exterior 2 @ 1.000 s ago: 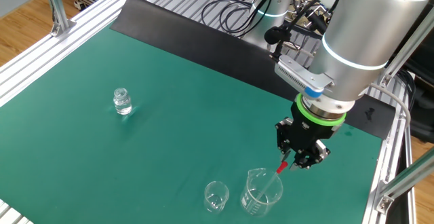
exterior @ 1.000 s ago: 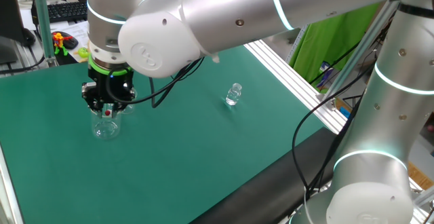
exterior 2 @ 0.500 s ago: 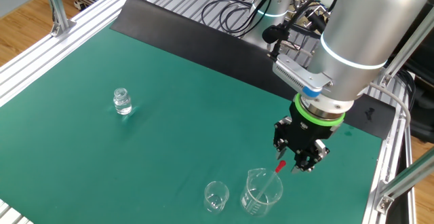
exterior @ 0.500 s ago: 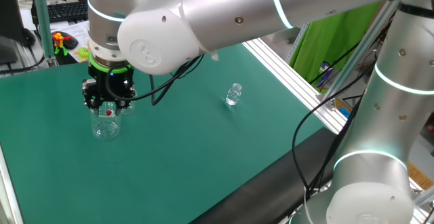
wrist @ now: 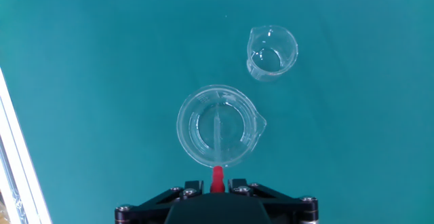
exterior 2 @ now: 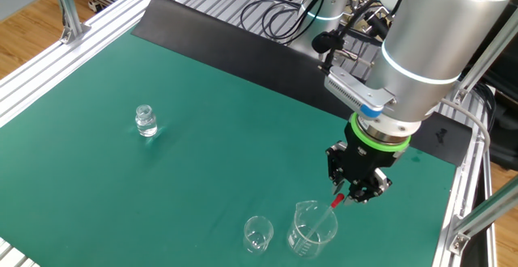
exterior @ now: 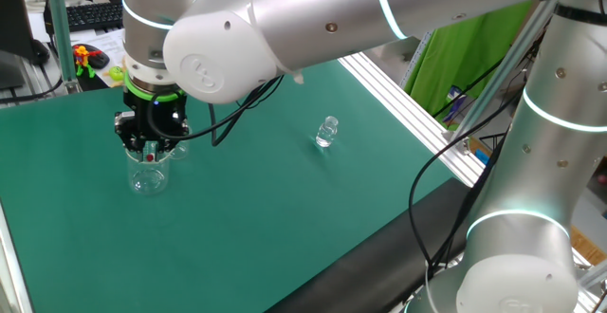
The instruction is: Transfer liquid using a dropper
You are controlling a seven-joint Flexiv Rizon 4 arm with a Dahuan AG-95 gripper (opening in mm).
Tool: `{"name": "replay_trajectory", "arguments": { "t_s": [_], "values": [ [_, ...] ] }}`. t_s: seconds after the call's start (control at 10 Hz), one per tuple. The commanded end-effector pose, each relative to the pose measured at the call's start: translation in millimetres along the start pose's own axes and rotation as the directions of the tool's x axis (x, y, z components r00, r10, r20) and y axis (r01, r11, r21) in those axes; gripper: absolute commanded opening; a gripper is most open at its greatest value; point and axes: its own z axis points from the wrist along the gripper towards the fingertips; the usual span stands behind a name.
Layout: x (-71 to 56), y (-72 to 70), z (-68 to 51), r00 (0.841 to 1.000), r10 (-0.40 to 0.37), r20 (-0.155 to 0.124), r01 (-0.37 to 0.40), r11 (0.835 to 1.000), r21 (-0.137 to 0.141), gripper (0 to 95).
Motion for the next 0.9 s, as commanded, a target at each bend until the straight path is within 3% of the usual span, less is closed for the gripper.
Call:
{"name": "replay_trajectory", "arguments": {
  "t_s": [0.1, 0.6, 0.7, 0.9],
  "values": [
    [0.1, -0.1, -0.2, 1.000, -0.002, 0.002, 0.002, 1.000, 0.000, 19.0],
    [0.2, 0.0, -0.2, 1.000, -0.005, 0.003, 0.005, 1.000, -0.001, 19.0],
    [0.2, 0.0, -0.2, 1.000, -0.007, 0.004, 0.007, 1.000, -0.001, 0.0],
    [0.2, 0.0, -0.2, 1.000, -0.004, 0.005, 0.004, 1.000, 0.000, 0.0]
  ]
}}
